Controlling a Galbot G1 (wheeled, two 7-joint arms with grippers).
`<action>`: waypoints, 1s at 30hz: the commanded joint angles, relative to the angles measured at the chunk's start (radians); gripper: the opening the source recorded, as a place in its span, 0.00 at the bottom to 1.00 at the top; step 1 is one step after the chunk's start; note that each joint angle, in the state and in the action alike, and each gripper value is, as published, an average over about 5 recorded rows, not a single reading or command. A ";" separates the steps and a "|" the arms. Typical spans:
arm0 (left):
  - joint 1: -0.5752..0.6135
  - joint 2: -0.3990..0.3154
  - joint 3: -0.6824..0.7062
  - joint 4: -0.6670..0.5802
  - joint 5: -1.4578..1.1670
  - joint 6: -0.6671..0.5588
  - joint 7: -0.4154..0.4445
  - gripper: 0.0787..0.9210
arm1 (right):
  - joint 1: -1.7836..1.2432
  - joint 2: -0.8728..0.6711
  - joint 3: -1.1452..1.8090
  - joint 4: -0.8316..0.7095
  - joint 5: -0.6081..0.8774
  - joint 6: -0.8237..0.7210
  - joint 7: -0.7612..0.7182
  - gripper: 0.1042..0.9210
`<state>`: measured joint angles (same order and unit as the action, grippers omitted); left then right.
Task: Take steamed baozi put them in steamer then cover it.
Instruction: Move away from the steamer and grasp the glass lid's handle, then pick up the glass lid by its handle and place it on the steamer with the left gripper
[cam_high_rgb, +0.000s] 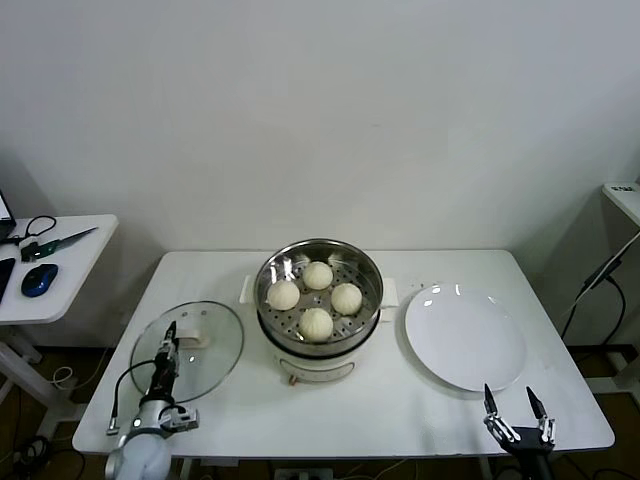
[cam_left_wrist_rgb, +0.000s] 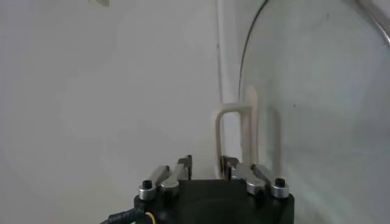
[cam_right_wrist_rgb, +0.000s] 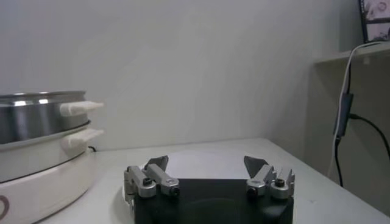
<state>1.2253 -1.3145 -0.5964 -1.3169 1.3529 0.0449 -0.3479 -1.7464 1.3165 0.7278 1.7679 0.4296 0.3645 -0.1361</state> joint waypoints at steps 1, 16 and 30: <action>-0.017 0.001 0.000 0.020 0.011 0.004 0.001 0.29 | 0.000 0.002 0.001 0.006 -0.003 0.001 0.001 0.88; 0.021 0.034 0.005 -0.163 -0.263 0.007 0.048 0.07 | 0.011 0.001 -0.009 0.018 -0.015 -0.008 0.021 0.88; 0.024 0.241 0.004 -0.542 -0.443 0.199 0.263 0.07 | 0.035 0.012 -0.006 0.003 -0.101 -0.040 0.099 0.88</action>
<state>1.2326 -1.1143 -0.5613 -1.7854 0.9785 0.2353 -0.1155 -1.7243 1.3272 0.7224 1.7789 0.3677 0.3338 -0.0721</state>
